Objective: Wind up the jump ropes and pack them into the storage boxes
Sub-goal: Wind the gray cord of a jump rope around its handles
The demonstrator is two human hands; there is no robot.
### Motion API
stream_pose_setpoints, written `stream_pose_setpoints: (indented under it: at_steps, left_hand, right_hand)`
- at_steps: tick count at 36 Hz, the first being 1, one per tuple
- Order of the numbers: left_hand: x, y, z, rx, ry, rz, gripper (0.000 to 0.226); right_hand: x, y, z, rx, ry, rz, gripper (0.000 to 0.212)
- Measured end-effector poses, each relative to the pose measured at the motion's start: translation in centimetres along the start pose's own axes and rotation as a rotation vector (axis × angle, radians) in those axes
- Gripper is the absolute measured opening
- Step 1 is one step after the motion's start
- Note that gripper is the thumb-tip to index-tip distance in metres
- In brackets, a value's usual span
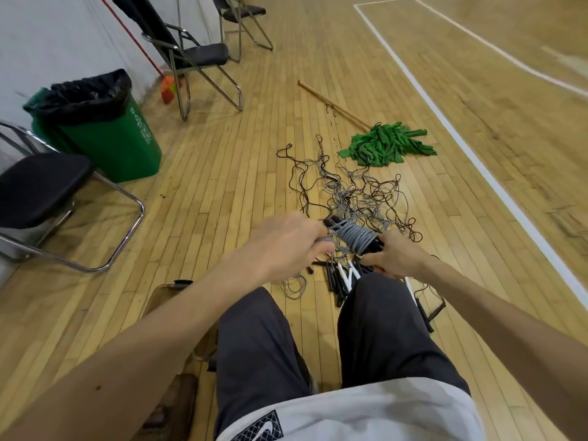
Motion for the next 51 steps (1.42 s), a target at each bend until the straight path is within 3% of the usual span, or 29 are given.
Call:
stream_pose_setpoints:
  at_steps: [5,11,19,25,36,44,48,51]
  left_hand:
    - [-2.7,0.7,-0.5,0.143,0.101,-0.215,0.04]
    - [-4.5,0.7,-0.8,0.268,0.178,-0.202,0.041]
    - [-4.9,-1.0,-1.8,0.198,0.138,-0.035,0.034]
    - [-4.8,-2.5,-2.5,0.151,0.11,0.202,0.042]
    - [-3.3,-2.7,-2.4,0.094,0.04,0.508,0.034]
    - [0.1,-3.6,-2.1,0.041,-0.005,0.687,0.062]
    - [0.7,-3.3,-2.0,0.005,-0.023,0.796,0.062]
    - [7.2,-7.4,-2.5,-0.07,-0.057,0.823,0.051]
  right_hand:
    - [1.4,-1.2,0.5,0.01,-0.116,0.002,0.013]
    - [3.7,-2.5,2.0,-0.006,-0.276,0.087,0.02]
    - [5.9,-4.4,5.0,-0.114,-0.5,0.142,0.017]
    - [6.3,-5.8,6.8,-0.273,-0.593,0.155,0.025]
    - [6.1,-8.1,9.1,-0.424,-0.605,0.13,0.022]
    - [6.1,-9.1,9.5,-0.519,-0.592,-0.019,0.017]
    - [5.6,-9.6,9.4,-0.555,-0.573,-0.114,0.019]
    - [5.1,-9.9,9.3,-0.548,-0.573,-0.228,0.017]
Point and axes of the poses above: each hand's wrist, its own z-axis away from the middle knuckle, its own x-axis out of the palm, y = z × x, the point moved 8 cm from there along -z, towards the middle knuckle, and after that the axes turned 7 degrees about -z, right-handed, at the moved point
